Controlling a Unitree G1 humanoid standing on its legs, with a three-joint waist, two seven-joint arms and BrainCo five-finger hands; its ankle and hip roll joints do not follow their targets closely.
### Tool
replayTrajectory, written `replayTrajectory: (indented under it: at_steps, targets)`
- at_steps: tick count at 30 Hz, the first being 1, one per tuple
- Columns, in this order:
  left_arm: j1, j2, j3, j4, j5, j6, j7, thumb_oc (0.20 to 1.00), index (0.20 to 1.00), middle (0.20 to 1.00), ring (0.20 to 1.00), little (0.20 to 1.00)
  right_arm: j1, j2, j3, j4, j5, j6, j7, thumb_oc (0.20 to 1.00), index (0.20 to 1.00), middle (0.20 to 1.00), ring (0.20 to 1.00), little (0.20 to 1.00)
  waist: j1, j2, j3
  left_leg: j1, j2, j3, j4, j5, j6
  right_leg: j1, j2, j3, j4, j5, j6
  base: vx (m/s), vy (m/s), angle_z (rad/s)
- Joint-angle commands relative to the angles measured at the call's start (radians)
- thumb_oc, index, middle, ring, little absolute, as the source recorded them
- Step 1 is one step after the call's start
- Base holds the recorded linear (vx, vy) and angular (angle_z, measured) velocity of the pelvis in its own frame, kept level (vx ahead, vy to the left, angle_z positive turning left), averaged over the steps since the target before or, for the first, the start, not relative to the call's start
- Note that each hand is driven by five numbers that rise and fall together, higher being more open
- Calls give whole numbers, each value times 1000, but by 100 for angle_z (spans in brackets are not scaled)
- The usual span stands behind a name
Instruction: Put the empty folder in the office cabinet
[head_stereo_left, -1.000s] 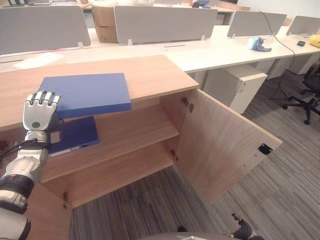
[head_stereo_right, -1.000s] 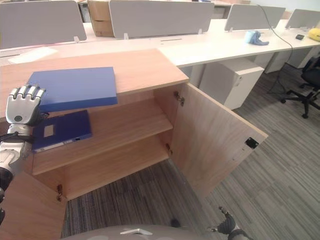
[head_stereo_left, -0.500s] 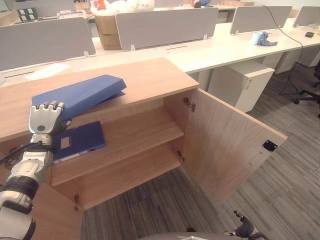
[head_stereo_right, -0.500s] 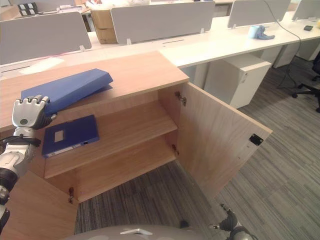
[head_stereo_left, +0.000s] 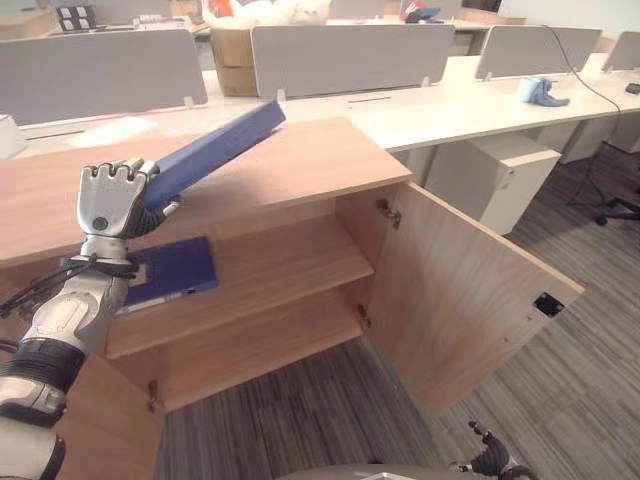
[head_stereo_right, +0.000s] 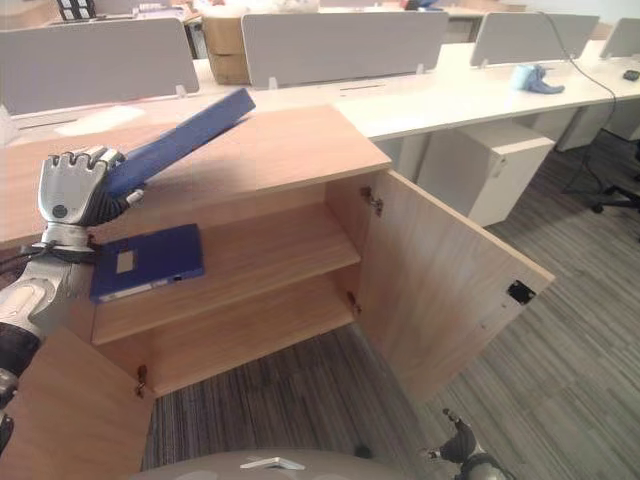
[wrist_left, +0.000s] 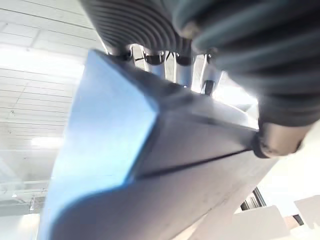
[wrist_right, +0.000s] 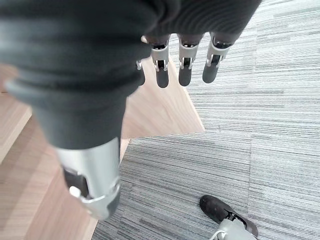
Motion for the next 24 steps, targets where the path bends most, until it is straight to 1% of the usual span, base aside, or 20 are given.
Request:
replayTrajectory:
  at_steps: [1,3,6,7,10,11,12,15,16,24]
  targets:
    - [-99,19,94,4,-81,-9,45,200,200,200,200,200,-55,-31,-5,-28,-12,-3,-22,1000,1000,1000,1000,1000,-2,16,31,58,-39,-60,2,-137,16,15,-64,-36,13,13,77,0,0,0]
    - [-92,14,117,-34,-93,-20,48,200,200,200,200,200,-57,-30,-6,-27,-16,0,-22,1000,1000,1000,1000,1000,1,17,31,58,-38,-64,2,-136,16,16,-65,-38,13,13,76,-3,-6,2]
    - [-75,-2,166,-117,-138,-55,53,200,200,200,200,200,-62,-30,-9,-24,-21,4,-21,1000,1000,1000,1000,1000,4,19,28,55,-37,-71,2,-133,15,21,-65,-44,13,10,73,4,-9,5]
    - [-70,-2,171,-122,-138,-55,51,200,200,200,200,200,-62,-31,-8,-24,-21,4,-21,1000,1000,1000,1000,1000,3,20,28,55,-37,-71,2,-133,15,21,-65,-44,13,10,73,-4,-10,6]
    - [-65,-24,191,-162,-191,-90,46,200,200,200,200,200,-65,-34,-8,-25,-22,4,-21,1000,1000,1000,1000,1000,4,20,27,54,-36,-74,2,-130,14,24,-64,-47,13,8,71,-10,-12,3]
    - [-61,-42,207,-203,-235,-115,40,200,200,200,200,200,-67,-33,-10,-24,-23,7,-22,1000,1000,1000,1000,1000,6,21,28,52,-35,-75,2,-127,14,25,-64,-49,13,8,70,-12,-9,5]
    - [-56,-42,213,-208,-237,-115,37,200,200,200,200,200,-67,-35,-9,-25,-23,7,-22,1000,1000,1000,1000,1000,5,22,28,52,-35,-75,2,-127,14,25,-64,-49,13,8,69,-12,-9,6]
    - [-45,-71,240,-253,-307,-151,29,200,200,200,200,200,-70,-36,-11,-24,-27,10,-19,1000,1000,1000,1000,1000,7,25,27,51,-34,-79,2,-125,13,25,-63,-51,13,6,68,-8,-7,5]
    - [-45,-71,240,-253,-307,-151,29,200,200,200,200,200,-70,-36,-11,-24,-27,10,-19,1000,1000,1000,1000,1000,7,25,27,51,-34,-79,2,-125,13,25,-63,-51,13,6,68,0,0,0]
    - [-32,-123,277,-325,-459,-213,-9,200,200,200,200,200,-78,-36,-11,-19,-30,16,-18,1000,1000,1000,1000,1000,10,31,26,50,-30,-86,2,-119,12,26,-60,-56,13,4,64,0,0,0]
